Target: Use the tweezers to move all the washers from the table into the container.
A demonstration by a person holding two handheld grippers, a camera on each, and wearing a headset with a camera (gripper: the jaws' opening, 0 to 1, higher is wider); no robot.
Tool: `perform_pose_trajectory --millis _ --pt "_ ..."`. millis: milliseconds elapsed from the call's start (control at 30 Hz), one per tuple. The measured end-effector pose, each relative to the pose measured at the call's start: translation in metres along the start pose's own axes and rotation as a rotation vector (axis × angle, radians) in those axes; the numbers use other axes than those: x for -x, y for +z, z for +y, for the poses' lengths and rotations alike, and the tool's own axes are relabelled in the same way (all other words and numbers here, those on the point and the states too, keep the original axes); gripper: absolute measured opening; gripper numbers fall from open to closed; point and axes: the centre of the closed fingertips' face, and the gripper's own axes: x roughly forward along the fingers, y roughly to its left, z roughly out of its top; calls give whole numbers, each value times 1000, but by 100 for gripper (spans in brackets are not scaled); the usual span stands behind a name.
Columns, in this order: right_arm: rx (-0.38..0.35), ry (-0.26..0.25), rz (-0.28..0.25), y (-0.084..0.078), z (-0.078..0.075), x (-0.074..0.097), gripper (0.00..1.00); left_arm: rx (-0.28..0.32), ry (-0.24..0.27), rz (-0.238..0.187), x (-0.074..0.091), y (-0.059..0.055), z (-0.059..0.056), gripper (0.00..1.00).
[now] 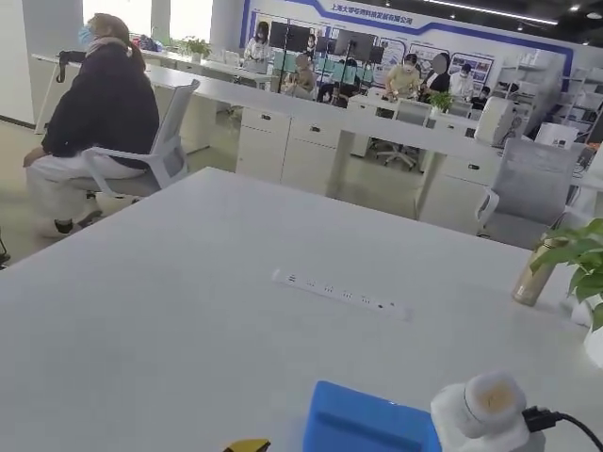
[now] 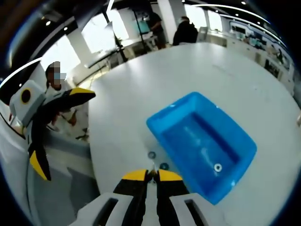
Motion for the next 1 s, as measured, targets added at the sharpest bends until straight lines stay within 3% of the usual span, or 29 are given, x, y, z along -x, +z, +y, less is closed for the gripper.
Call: perform_pose_trajectory --millis 433,533,733,767,1000 --pt "31 17 0 -3 0 -5 3 -4 -3 15 -1 -3 0 85" --pt "74 30 8 -4 5 -5 3 -11 -7 18 -1 -3 -2 85" --pt "264 52 57 -11 20 -6 3 -14 -9 28 -2 -5 -2 84" --pt "283 48 46 -8 23 -6 3 -15 -9 31 -2 -5 -2 84" --pt "332 31 59 -6 22 -9 3 -26 -12 45 -2 -7 -3 83"
